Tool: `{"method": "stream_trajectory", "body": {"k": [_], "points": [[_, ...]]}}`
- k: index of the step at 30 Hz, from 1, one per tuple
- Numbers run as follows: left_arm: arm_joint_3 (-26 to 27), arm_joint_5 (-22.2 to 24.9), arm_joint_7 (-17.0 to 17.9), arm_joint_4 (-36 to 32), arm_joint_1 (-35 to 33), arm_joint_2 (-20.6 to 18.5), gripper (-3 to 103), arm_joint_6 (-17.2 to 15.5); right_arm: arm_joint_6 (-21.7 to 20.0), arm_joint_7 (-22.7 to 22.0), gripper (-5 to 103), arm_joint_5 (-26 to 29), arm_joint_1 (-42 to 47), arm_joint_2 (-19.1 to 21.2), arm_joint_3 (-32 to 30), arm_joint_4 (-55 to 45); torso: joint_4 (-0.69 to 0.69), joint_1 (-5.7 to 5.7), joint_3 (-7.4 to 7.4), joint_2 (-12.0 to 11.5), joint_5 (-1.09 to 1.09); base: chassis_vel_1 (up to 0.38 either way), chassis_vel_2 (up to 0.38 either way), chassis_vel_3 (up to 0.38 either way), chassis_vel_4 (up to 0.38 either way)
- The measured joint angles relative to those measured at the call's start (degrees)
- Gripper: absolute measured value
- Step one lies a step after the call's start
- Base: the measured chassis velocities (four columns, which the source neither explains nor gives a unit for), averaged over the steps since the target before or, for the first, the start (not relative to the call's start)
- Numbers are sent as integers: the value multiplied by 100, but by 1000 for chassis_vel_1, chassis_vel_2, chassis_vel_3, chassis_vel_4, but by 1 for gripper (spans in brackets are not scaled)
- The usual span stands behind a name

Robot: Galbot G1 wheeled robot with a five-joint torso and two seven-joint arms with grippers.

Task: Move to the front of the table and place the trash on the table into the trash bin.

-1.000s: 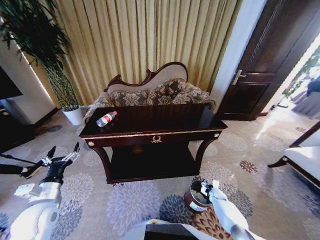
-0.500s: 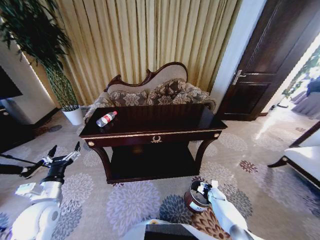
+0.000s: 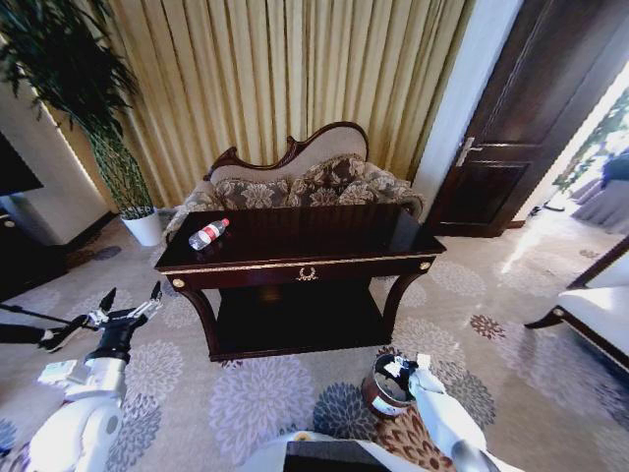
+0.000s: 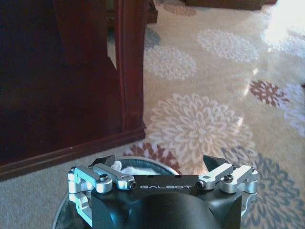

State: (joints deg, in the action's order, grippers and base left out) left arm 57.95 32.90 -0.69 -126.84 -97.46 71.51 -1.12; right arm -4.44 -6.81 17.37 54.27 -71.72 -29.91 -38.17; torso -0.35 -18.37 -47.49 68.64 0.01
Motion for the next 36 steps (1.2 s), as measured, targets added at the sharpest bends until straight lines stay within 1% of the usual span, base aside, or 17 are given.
{"method": "stream_trajectory", "body": {"k": [2, 3, 6, 7, 9, 11, 13, 14, 15, 17, 18, 19, 20, 21, 28, 32, 36], "points": [[-6, -8, 0, 3, 2, 2, 100, 0, -39, 0, 100, -56, 43, 6, -10, -76, 1, 0, 0, 0, -1, 0, 0, 0, 0], [-17, -16, 0, 6, 2, 9, 100, 0, -116, 0, 100, -87, 46, -5, -26, -113, -4, 0, 0, 0, -2, 0, 0, 0, 0], [-32, -55, -7, 3, 3, 31, 100, 2, -241, 0, 100, -163, 83, -17, -42, -175, -2, 0, 0, 0, -1, 0, 0, 0, 0], [-32, -55, -7, 3, 3, 31, 100, 2, -241, 0, 100, -163, 83, -17, -42, -175, -2, 0, 0, 0, -1, 0, 0, 0, 0], [-35, -73, -12, 3, 2, 31, 100, 5, -169, 1, 100, -567, 73, -25, -81, -69, -2, 0, 0, 0, 1, 0, 0, 0, 0], [-35, -74, -15, 3, 2, 31, 100, 7, -223, -1, 100, -504, 61, -30, -90, -74, -6, 0, 0, 0, -1, 0, 0, 0, 0], [-36, -76, -18, 2, 2, 32, 100, 9, -602, 1, 100, 23, 125, -34, -87, -405, -1, 0, 0, 0, 1, 0, 0, 0, 0], [-36, -76, -18, 2, 2, 32, 100, 9, -602, 1, 100, 23, 125, -34, -87, -405, -1, 0, 0, 0, 1, 0, 0, 0, 0], [-38, -77, -19, 3, 2, 40, 100, 10, -822, 0, 100, 356, 140, -32, -87, -566, -1, 0, 0, 0, -2, 0, 0, 0, 0], [-41, -79, -19, 2, 0, 51, 100, 12, -949, 0, 100, 692, 150, -30, -85, -657, 0, 0, 0, 0, -1, 0, 0, 0, 0], [-41, -80, -20, 2, -6, 56, 100, 14, -1049, -1, 100, 1084, 170, -20, -82, -734, -2, 0, 0, 0, -1, 0, 0, 0, 0], [-41, -80, -20, 2, -6, 56, 100, 14, -1049, -1, 100, 1084, 170, -20, -82, -734, -2, 0, 0, 0, -1, 0, 0, 0, 0], [-41, -80, -21, 2, -11, 57, 100, 20, -1134, -1, 100, 1510, 171, -18, -80, -784, -2, 0, 0, 0, -1, 0, 0, 0, 0], [-38, -79, -22, 9, -16, 57, 100, 34, -1154, -1, 100, 1667, 170, -19, -79, -779, -1, 0, 0, 0, -1, 0, 0, 0, 0], [-32, -75, -24, 66, -27, 49, 100, 113, -1157, -1, 100, 1908, 132, -27, -78, -676, -2, 0, 0, 0, -1, 0, 0, 0, 0], [-50, -73, -29, 80, -3, 43, 100, 123, -1055, 0, 100, 1579, 55, -6, -67, -508, -2, 0, 0, 0, -1, 0, 0, 0, 0], [-53, -71, -33, 85, 2, 41, 100, 124, -1010, 1, 100, 1469, 9, 10, -62, -411, -2, 0, 0, 0, 0, 0, 0, 0, 0]]}}
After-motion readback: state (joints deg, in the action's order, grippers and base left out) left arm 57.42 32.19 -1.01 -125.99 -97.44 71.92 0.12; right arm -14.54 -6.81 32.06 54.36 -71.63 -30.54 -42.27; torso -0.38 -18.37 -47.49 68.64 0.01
